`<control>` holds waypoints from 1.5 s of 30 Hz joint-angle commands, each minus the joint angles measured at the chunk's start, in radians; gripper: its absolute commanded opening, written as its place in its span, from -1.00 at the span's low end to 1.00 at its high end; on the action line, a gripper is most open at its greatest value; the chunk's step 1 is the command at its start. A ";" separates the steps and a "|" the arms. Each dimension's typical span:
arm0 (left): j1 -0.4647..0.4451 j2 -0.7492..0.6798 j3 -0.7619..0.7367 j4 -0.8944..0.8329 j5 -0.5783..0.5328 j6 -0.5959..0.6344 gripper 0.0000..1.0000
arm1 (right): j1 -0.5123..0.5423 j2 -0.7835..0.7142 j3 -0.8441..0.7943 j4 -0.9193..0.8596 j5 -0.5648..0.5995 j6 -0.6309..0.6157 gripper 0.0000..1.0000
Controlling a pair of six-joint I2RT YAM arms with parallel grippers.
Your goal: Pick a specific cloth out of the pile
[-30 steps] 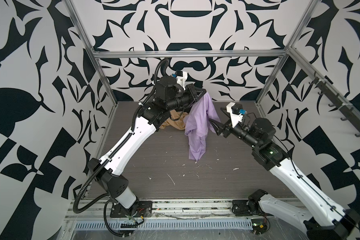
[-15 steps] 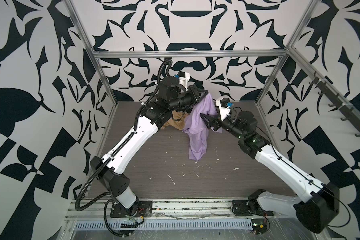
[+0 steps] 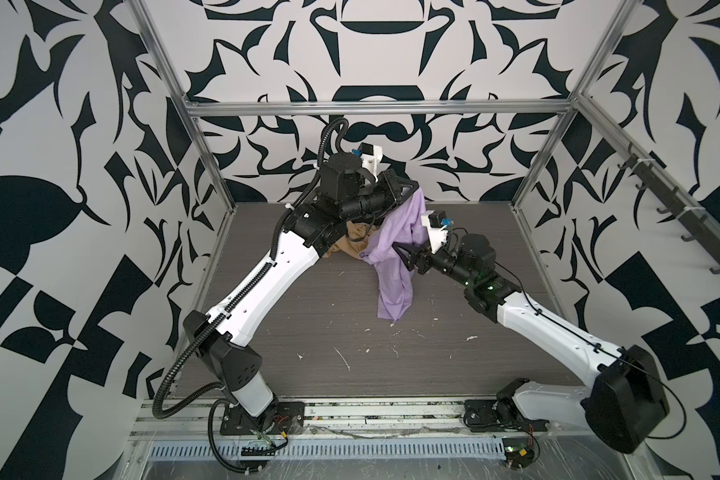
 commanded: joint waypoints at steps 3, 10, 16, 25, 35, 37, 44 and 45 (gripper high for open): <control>-0.009 0.008 0.067 0.057 0.007 0.011 -1.00 | 0.020 0.015 0.025 0.032 0.041 -0.021 0.25; -0.012 0.005 0.075 0.048 0.000 0.022 -1.00 | 0.018 -0.003 0.012 0.038 0.096 -0.020 -0.12; -0.012 0.009 0.083 0.038 -0.002 0.027 -1.00 | 0.019 -0.049 0.020 0.015 0.112 -0.028 -0.44; -0.012 0.005 0.109 0.014 -0.005 0.056 -1.00 | 0.019 -0.127 0.072 -0.091 0.124 -0.113 -0.76; -0.016 0.017 0.136 -0.003 -0.011 0.056 -1.00 | 0.001 -0.242 0.149 -0.250 0.124 -0.224 -1.00; -0.025 0.025 0.148 -0.004 -0.010 0.056 -1.00 | -0.012 -0.267 0.166 -0.288 0.135 -0.247 -1.00; -0.066 0.074 0.218 -0.020 -0.008 0.058 -1.00 | -0.051 -0.338 0.218 -0.390 0.180 -0.306 -1.00; -0.071 0.079 0.223 -0.023 -0.009 0.058 -1.00 | -0.060 -0.349 0.222 -0.403 0.179 -0.309 -1.00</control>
